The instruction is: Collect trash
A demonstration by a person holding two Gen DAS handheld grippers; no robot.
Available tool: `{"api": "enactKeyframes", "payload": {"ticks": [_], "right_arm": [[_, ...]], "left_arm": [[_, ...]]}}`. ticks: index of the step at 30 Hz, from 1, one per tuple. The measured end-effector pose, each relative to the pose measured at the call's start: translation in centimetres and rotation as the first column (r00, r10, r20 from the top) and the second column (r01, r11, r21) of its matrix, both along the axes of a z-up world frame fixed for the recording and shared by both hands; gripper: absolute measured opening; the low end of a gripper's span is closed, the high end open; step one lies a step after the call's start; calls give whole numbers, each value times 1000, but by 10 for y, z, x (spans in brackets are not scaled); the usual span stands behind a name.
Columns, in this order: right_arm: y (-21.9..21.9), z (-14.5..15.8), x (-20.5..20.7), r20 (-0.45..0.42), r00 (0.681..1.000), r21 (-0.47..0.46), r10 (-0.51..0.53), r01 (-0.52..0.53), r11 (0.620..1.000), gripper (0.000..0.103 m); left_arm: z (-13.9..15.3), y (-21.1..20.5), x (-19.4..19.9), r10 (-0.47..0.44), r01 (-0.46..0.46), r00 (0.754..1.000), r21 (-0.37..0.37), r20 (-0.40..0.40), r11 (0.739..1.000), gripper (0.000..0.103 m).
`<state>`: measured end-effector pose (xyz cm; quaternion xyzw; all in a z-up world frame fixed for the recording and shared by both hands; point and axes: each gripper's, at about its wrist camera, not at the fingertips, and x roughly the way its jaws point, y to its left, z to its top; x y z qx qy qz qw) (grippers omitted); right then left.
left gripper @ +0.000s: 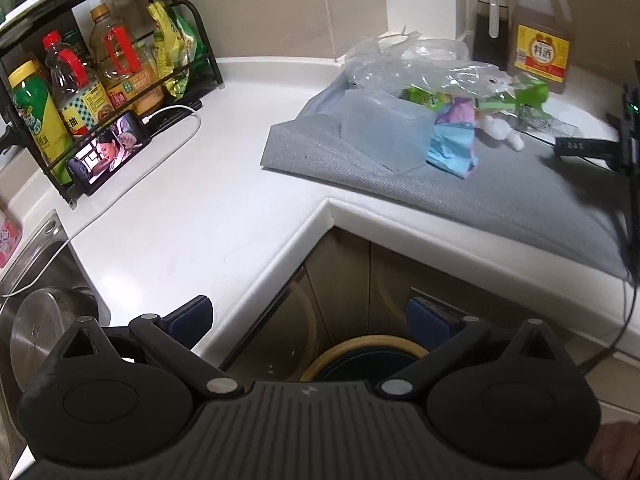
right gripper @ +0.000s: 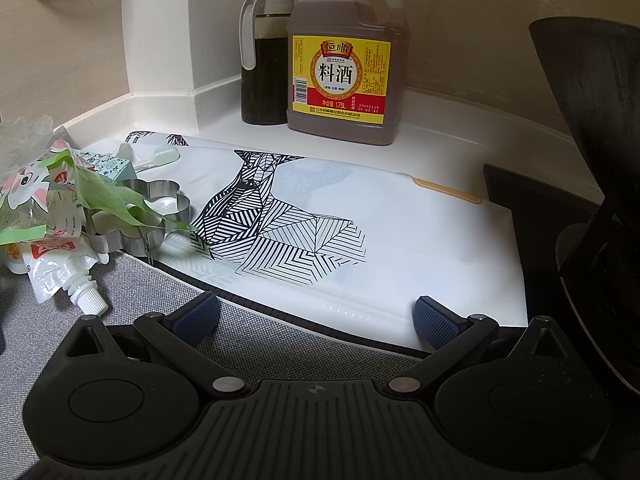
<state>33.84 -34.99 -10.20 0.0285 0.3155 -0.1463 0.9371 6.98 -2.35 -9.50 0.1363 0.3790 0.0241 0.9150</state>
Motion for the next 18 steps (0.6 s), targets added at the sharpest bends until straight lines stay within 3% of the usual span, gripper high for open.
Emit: {"api": "enactKeyframes", "payload": {"ticks": [1,3,5,11,13,18], "right_arm": [[0,0,0,0,1000,0,0,0,1000,103],[0,0,0,0,1000,0,0,0,1000,103],[0,0,0,0,1000,0,0,0,1000,103],[0,0,0,0,1000,-1,0,0,1000,103],[0,0,0,0,1000,-1,0,0,1000,103],[0,0,0,0,1000,-1,0,0,1000,103]], "left_arm": [[7,19,37,-13,13,1000,-13,-10,1000,103],[18,43,51,-37,37,999,-35,-11,999,103],[20,51,104,8,-9,1000,-51,-10,999,103],[23,36,103,44,-44,999,-30,17,999,103],[42,54,99,26,-26,1000,-42,9,999,103],[73,46,64,43,-41,999,-72,21,997,103]]}}
